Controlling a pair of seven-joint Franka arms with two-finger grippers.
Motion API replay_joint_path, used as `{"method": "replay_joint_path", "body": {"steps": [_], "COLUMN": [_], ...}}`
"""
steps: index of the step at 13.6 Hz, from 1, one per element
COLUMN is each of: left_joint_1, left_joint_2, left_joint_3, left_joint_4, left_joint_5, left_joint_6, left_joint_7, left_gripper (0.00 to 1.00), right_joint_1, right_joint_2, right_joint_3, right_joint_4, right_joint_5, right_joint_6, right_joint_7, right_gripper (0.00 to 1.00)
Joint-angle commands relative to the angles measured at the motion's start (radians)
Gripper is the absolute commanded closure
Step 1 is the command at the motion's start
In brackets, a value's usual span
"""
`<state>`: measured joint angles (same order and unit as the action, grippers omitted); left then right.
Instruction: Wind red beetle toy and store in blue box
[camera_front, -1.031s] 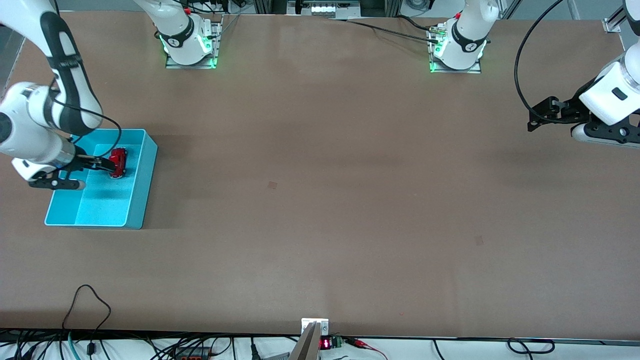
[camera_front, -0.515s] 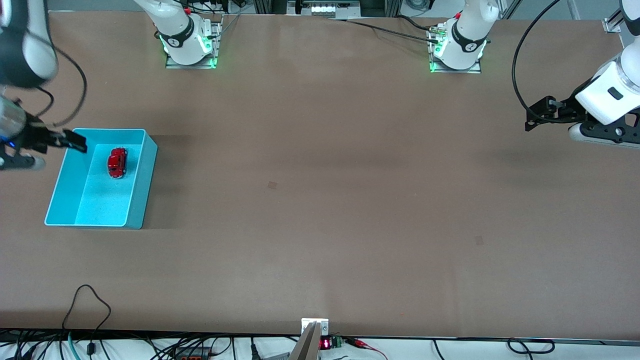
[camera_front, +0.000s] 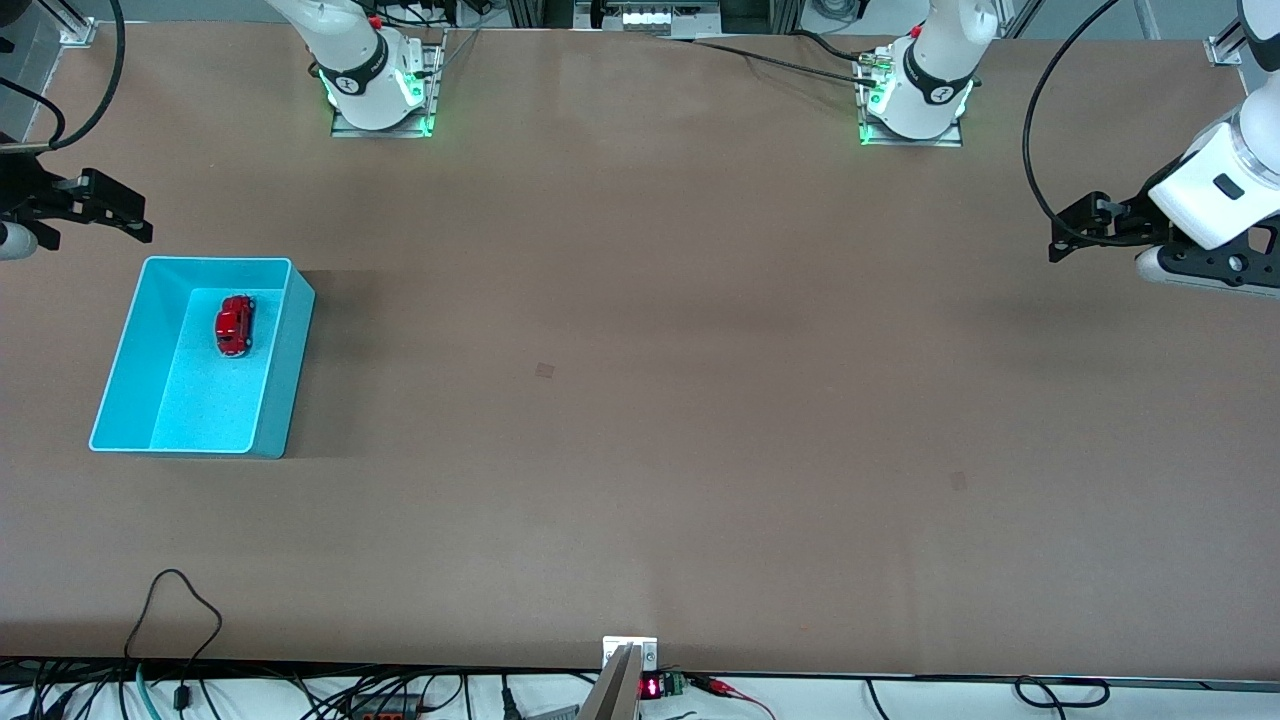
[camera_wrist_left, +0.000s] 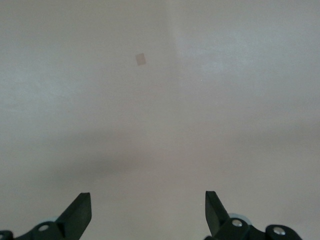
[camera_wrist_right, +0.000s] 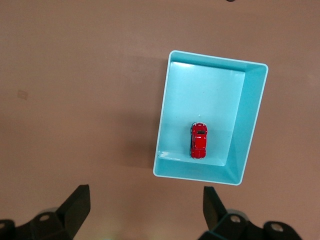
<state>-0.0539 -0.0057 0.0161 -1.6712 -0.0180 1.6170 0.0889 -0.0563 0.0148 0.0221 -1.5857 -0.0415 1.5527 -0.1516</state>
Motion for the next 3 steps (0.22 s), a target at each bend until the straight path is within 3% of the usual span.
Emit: {"method": "replay_joint_path", "body": {"steps": [1, 3], "left_joint_1": [-0.006, -0.006], "left_joint_2": [-0.013, -0.013], "left_joint_3": [0.005, 0.007], "left_joint_4": [-0.004, -0.004], "left_joint_5": [-0.011, -0.011], "left_joint_6": [-0.009, -0.009], "left_joint_7": [-0.008, -0.006], "left_gripper": [0.00, 0.00], "right_joint_1": [0.006, 0.006], "right_joint_2": [0.020, 0.022], "right_joint_3": [-0.008, -0.008], "right_joint_4": [0.026, 0.023], "right_joint_5": [0.008, 0.006], "right_joint_6": [-0.020, -0.022], "right_joint_7": [0.007, 0.020], "right_gripper": [0.00, 0.00]}}
